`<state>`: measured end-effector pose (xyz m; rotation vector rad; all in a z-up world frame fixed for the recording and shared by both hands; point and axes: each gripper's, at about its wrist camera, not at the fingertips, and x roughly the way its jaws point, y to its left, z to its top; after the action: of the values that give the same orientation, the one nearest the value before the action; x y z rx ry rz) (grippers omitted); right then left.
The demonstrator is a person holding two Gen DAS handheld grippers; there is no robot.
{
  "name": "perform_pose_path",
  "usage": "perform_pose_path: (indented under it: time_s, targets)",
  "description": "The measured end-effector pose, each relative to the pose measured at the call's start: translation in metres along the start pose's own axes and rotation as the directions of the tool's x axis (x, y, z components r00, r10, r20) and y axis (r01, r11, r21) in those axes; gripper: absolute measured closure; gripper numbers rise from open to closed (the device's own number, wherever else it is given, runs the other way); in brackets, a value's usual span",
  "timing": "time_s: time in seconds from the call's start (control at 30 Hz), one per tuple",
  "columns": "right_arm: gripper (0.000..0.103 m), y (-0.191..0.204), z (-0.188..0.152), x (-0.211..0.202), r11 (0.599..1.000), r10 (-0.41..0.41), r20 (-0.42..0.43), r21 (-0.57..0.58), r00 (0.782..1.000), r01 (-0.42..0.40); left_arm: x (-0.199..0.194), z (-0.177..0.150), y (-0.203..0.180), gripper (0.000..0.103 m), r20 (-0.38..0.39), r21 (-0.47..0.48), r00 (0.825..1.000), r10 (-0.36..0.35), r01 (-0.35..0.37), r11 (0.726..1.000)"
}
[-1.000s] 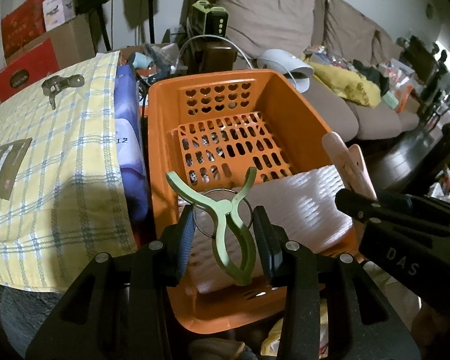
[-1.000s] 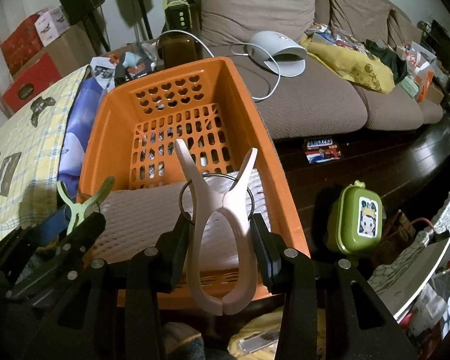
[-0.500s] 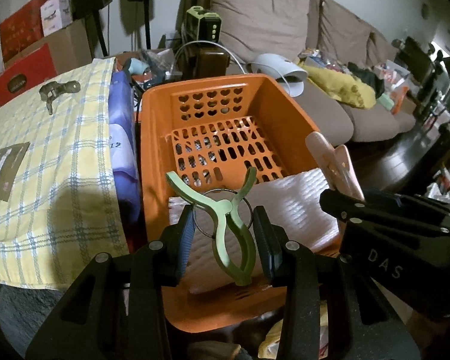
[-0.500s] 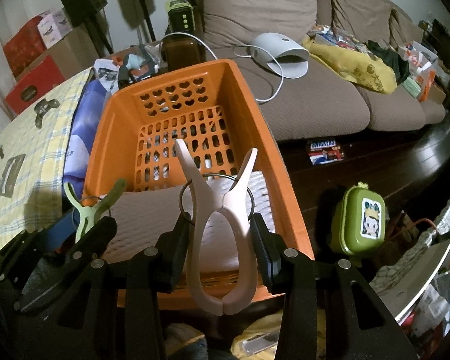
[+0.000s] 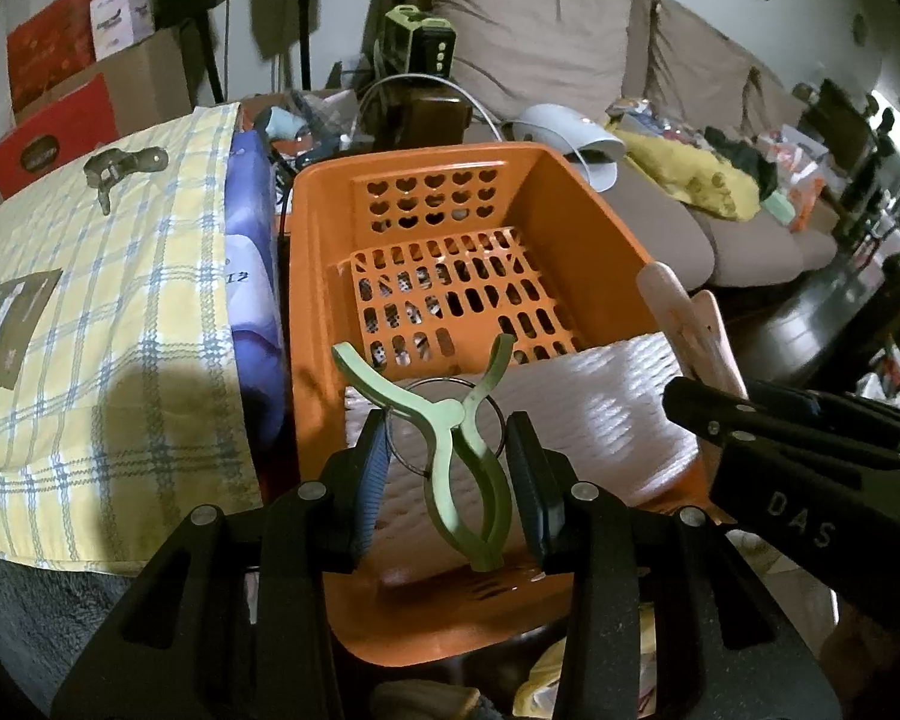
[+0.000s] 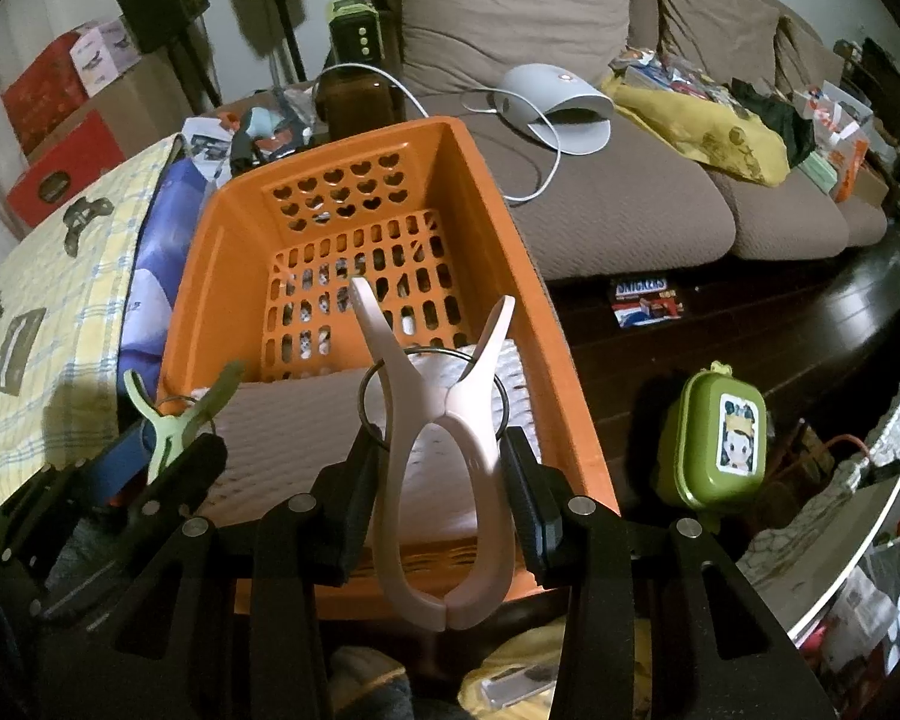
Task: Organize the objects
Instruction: 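Lower both held clothespins toward the white mesh inside the basket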
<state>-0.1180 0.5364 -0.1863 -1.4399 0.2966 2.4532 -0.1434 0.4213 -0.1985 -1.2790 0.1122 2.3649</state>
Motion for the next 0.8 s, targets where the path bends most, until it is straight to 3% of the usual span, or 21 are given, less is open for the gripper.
perform_pose_path:
  time_s: [0.8]
  targets:
    - [0.062,-0.010,-0.006,0.010,1.000,-0.004,-0.042,-0.001,0.999,0.004,0.002,0.000,0.010,0.067,-0.005,-0.053,1.000,-0.010,0.010,0.999]
